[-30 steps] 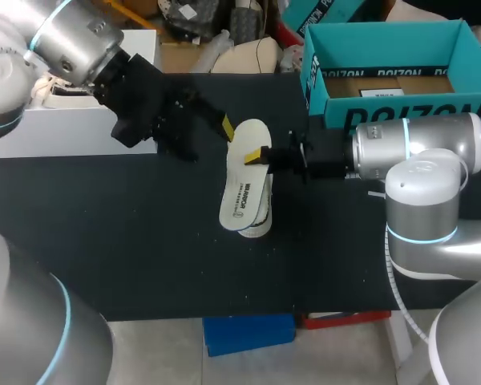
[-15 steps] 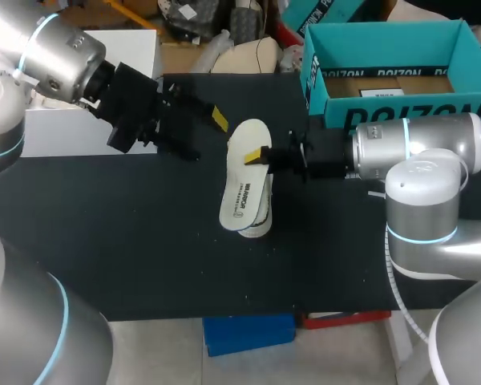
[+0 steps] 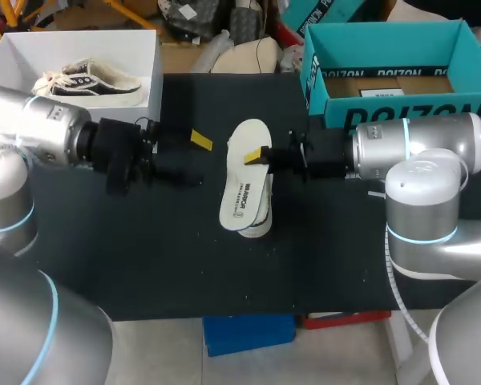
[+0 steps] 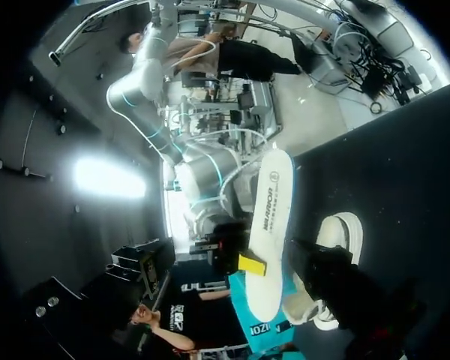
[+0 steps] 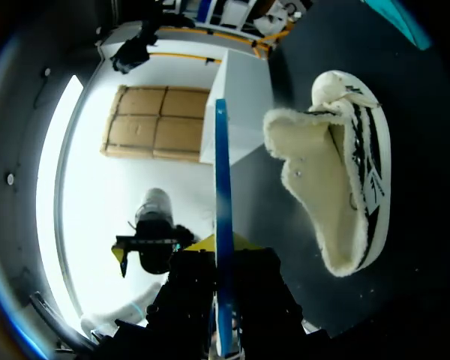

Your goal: Take the shoe out of the shoebox, open the shoe tongue, remove and reinsert the insole, then place the shoe into the shoebox

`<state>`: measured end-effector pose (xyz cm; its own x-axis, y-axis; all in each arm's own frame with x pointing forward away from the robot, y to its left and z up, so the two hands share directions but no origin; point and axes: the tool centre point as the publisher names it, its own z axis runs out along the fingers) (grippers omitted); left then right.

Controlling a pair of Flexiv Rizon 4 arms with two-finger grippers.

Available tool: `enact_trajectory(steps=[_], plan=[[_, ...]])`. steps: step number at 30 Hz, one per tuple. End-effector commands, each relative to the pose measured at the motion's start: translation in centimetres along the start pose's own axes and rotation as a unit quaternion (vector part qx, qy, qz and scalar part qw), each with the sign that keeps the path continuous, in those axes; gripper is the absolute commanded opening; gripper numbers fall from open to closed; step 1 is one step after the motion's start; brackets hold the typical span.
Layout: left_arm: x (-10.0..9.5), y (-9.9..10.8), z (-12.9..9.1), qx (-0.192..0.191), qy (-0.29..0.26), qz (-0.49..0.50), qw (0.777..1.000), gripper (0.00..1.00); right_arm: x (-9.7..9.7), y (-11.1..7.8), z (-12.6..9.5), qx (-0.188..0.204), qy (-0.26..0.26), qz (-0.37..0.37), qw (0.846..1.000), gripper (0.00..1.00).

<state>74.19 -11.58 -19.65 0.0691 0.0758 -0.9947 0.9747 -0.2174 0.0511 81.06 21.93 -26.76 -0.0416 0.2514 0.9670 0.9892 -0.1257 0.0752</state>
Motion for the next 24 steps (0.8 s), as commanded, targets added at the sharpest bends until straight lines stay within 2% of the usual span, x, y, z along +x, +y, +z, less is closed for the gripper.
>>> enact_trajectory(steps=[1,6,16,17,19,24], plan=[[1.9,-0.5,0.0,-0.034,-0.109,0.0,0.994,1.0,0.0,0.0,0.1,0.0,-0.001,0.0,1.0,0.0],[3.4,0.3,1.1,-0.035,-0.136,0.01,0.99,1.0,0.0,0.0,0.1,0.0,-0.001,0.0,1.0,0.0],[5.4,2.0,3.6,-0.053,-0.136,0.02,0.989,1.0,0.0,0.0,0.1,0.0,-0.001,0.0,1.0,0.0],[5.5,2.1,3.7,-0.056,-0.136,0.019,0.989,0.96,0.0,0.0,0.1,0.0,-0.001,0.0,1.0,0.0],[5.6,2.4,3.9,-0.063,-0.148,0.017,0.987,0.82,0.0,0.0,0.1,0.0,-0.001,0.0,1.0,0.0],[5.6,2.7,4.7,-0.06,-0.15,0.02,0.987,0.7,0.0,0.0,0.1,0.0,-0.001,0.0,1.0,0.0]])
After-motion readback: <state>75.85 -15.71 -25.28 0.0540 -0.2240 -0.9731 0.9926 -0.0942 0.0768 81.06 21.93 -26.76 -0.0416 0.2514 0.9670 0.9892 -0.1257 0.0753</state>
